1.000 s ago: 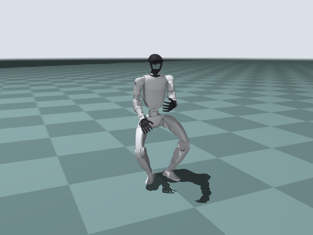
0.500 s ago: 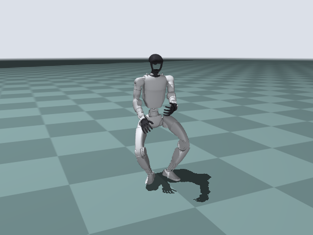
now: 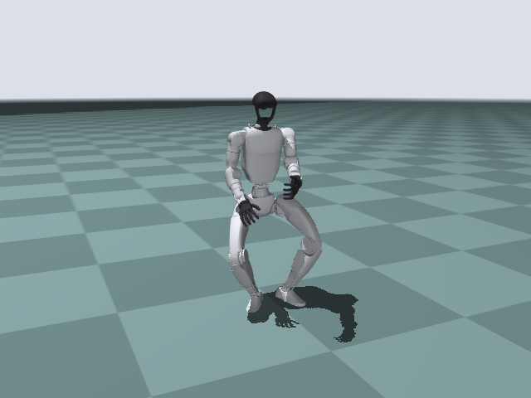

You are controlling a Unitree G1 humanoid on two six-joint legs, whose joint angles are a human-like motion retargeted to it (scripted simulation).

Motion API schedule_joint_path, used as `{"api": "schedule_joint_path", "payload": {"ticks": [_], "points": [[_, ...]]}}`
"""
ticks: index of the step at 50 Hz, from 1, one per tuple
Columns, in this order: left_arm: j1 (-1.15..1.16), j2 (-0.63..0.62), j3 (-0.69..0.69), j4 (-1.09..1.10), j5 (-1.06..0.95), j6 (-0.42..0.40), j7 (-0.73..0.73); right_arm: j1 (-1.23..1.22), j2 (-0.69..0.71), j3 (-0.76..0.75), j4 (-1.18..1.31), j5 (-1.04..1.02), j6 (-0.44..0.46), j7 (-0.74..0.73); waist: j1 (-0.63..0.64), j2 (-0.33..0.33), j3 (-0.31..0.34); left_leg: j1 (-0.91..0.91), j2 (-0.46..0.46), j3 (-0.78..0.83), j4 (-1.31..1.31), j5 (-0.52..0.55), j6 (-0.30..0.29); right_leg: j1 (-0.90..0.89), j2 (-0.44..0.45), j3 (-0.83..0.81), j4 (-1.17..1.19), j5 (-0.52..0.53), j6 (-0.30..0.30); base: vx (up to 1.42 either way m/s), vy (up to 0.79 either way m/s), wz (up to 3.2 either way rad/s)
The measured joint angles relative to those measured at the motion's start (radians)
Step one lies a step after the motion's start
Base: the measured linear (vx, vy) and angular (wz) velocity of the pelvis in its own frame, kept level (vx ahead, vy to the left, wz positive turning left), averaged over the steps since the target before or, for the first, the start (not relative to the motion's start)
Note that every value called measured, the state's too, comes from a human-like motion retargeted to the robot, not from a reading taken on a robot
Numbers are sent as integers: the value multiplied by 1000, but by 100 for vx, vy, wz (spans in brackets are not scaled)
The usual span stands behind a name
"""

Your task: Upper body actions

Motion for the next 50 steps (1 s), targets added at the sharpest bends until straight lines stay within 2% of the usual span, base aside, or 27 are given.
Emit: {"api": "schedule_joint_path", "payload": {"ticks": [14,20,27,35,45,50], "points": [[-2,15,-9,-21,14,-64,80,4,-2,-3,0,-4,2,-1,3,5,-4,-2,0,-1,1,0,0,-1,0,-1,0,0,0,0,0,0],[60,41,-41,-131,50,-89,140,4,-4,-8,0,-7,1,1,4,9,-8,-3,3,1,2,-1,2,-4,0,-1,0,0,-1,0,0,0],[212,110,-104,-346,248,-154,302,15,-6,-21,-4,-7,0,0,15,15,-15,-4,8,3,4,0,4,-7,1,0,0,0,-1,0,0,0],[406,172,-135,-526,504,-174,465,30,-13,-39,-13,-2,-3,-1,34,21,-16,-6,2,6,2,-2,3,-10,-2,4,-1,0,2,0,0,0],[635,269,-191,-632,608,-195,566,42,-20,-43,-29,-3,-4,-3,37,30,-17,-8,2,8,2,-3,6,-13,-1,6,-2,2,4,0,0,0],[745,311,-209,-648,707,-170,620,43,-21,-43,-37,0,-6,-4,34,33,-13,-9,3,7,2,-3,6,-14,1,6,-3,2,4,0,0,0]]}}
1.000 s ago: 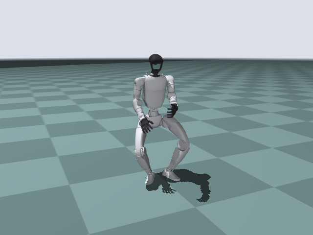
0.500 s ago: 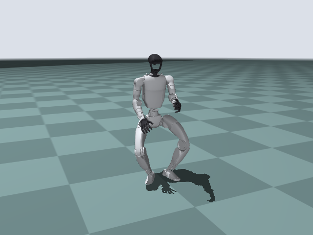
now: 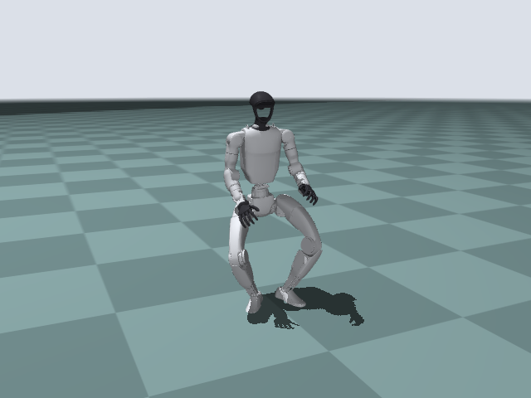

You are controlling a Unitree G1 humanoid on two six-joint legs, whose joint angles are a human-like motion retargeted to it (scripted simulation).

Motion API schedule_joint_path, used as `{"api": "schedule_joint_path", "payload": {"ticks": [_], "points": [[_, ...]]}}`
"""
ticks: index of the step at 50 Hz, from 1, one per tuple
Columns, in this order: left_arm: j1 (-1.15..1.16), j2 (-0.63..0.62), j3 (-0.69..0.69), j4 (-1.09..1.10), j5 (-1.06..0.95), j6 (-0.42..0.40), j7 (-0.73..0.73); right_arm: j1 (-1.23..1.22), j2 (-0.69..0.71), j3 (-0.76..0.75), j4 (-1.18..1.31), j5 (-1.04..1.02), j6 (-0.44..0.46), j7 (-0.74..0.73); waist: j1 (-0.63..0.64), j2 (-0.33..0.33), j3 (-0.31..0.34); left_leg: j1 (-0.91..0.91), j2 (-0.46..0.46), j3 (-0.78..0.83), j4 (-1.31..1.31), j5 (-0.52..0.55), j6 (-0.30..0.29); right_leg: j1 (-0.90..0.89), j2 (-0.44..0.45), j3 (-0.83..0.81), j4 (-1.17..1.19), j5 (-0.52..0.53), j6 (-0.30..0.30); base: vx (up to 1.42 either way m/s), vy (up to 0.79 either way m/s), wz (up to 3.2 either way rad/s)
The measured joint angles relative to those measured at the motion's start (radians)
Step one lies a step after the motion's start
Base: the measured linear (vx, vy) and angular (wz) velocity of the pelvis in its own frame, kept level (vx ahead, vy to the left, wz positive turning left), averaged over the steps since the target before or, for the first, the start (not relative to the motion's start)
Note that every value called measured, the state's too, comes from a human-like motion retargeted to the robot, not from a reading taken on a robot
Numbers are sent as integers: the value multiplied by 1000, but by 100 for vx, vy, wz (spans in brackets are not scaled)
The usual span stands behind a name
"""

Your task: Upper body actions

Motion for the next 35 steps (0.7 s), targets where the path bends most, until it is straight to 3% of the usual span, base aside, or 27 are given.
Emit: {"api": "schedule_joint_path", "payload": {"ticks": [5,12,21,35], "points": [[75,20,-19,16,107,24,105,4,0,2,-7,3,-2,-5,-1,-2,4,-1,0,-1,0,0,0,-1,0,-1,-1,1,0,0,0,0],[125,29,-57,41,198,121,290,5,-3,7,-8,8,-1,-2,-2,-6,4,-1,-1,0,-1,0,0,-1,0,0,-1,1,0,0,0,0],[139,11,-91,79,299,212,390,10,-5,14,-12,13,-2,-5,-2,-13,0,-5,0,-2,1,-1,-1,-5,2,0,-2,2,0,0,0,0],[123,1,-108,109,292,331,205,21,-14,27,-18,27,-1,-11,-2,-12,-10,-4,4,-4,2,-1,-3,-6,6,1,-3,4,0,0,0,0]]}}
